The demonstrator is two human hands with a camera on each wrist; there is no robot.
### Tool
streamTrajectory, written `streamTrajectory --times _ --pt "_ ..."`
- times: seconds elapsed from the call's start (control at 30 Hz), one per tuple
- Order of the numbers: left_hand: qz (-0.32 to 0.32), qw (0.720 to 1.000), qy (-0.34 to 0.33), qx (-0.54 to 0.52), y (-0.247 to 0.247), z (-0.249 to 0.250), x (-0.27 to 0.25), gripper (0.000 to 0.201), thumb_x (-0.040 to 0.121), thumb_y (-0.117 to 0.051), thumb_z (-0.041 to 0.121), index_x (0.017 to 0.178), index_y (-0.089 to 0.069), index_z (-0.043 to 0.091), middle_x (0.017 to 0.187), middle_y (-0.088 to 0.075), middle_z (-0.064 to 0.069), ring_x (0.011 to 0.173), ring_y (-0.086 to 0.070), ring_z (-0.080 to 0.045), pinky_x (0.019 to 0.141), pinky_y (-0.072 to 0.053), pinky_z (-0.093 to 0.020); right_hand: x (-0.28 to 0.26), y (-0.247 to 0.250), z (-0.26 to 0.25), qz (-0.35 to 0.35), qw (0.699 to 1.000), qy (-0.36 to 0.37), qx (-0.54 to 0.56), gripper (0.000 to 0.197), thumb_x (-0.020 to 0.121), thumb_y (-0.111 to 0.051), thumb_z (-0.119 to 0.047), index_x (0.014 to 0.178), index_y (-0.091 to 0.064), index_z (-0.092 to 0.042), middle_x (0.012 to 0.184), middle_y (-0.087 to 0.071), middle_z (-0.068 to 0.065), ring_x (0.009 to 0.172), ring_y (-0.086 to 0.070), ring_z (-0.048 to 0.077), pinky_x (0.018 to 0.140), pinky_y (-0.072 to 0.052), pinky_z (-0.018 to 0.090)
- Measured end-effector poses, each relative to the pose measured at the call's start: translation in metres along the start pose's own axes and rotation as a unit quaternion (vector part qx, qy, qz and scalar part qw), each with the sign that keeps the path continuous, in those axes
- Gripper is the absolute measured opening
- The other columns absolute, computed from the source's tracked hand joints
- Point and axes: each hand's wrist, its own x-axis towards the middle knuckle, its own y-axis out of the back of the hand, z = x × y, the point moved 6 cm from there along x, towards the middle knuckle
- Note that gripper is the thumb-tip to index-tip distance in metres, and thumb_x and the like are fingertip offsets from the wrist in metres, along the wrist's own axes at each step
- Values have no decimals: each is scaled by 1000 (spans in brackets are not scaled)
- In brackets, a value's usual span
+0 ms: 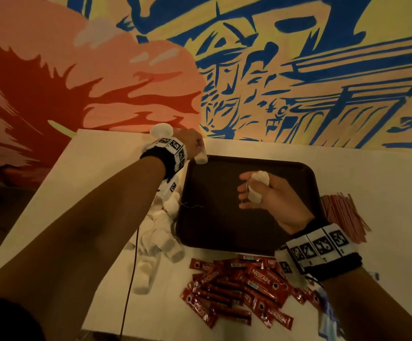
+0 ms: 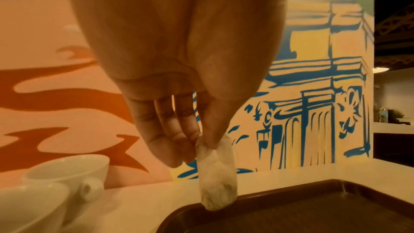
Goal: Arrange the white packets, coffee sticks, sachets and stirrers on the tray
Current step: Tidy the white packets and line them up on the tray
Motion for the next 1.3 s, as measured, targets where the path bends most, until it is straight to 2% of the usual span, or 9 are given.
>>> streamTrajectory --times 0.13,0.23,0.3,0.6,0.8,0.9,1.03,1.1,1.3 --pt "-32 999 4 24 -17 -5 31 17 96 -61 26 110 -69 18 106 -60 3 96 -58 -19 79 -42 -29 17 0 4 0 999 -29 43 24 107 -48 -18 121 -67 -11 114 -68 20 97 -70 27 77 -62 38" --pt "-52 998 7 28 -31 -8 51 17 95 -62 26 109 -70 21 117 -64 0 103 -62 -23 81 -47 -30 28 1 8 0 998 -31 60 25 107 -48 -17 122 -66 -10 112 -68 22 95 -70 28 77 -62 39" --pt "-61 997 6 41 -38 -9 61 19 96 -62 25 113 -69 19 123 -63 -3 107 -61 -24 80 -44 -29 33 1 11 0 998 -29 62 25 107 -48 -17 122 -66 -10 110 -68 21 95 -70 28 76 -61 38" --pt "-58 997 8 55 -54 -15 88 21 97 -59 16 115 -70 20 123 -66 -4 108 -63 -24 82 -45 -27 45 -2 22 -1 997 -30 69 24 106 -49 -15 121 -67 -9 109 -69 21 90 -71 24 71 -61 33" --pt "-48 998 8 45 -54 -16 91 27 97 -60 12 122 -64 22 135 -57 -3 116 -58 -23 88 -44 -28 45 -5 27 -6 996 -37 81 23 106 -49 -13 120 -67 -11 109 -69 19 93 -71 25 74 -61 34" --pt "-41 999 16 26 -46 -18 82 31 96 -62 15 126 -58 20 136 -55 -5 122 -54 -25 99 -44 -33 41 -6 26 -18 993 -42 111 28 106 -43 -11 123 -66 -10 109 -69 19 97 -70 29 78 -61 38" --pt "-4 1000 10 4 -19 -14 53 38 94 -64 28 131 -56 23 137 -56 -3 125 -53 -24 104 -43 -38 30 -6 18 -30 989 -38 139 32 108 -37 -11 126 -64 -10 116 -71 20 107 -70 33 84 -62 41" --pt "20 1000 -1 -18 0 -7 30 38 93 -65 33 129 -57 26 134 -59 -1 121 -56 -23 102 -46 -39 20 -7 12 -39 990 -26 130 31 109 -39 -13 129 -62 -11 120 -72 16 112 -69 29 85 -62 41" --pt "64 989 -83 -108 54 31 -64 34 94 -65 35 125 -63 23 116 -66 4 98 -60 -12 83 -43 -26 -23 -9 -3 -64 993 19 100 28 107 -48 -19 127 -66 -11 121 -74 6 117 -68 20 86 -61 36"
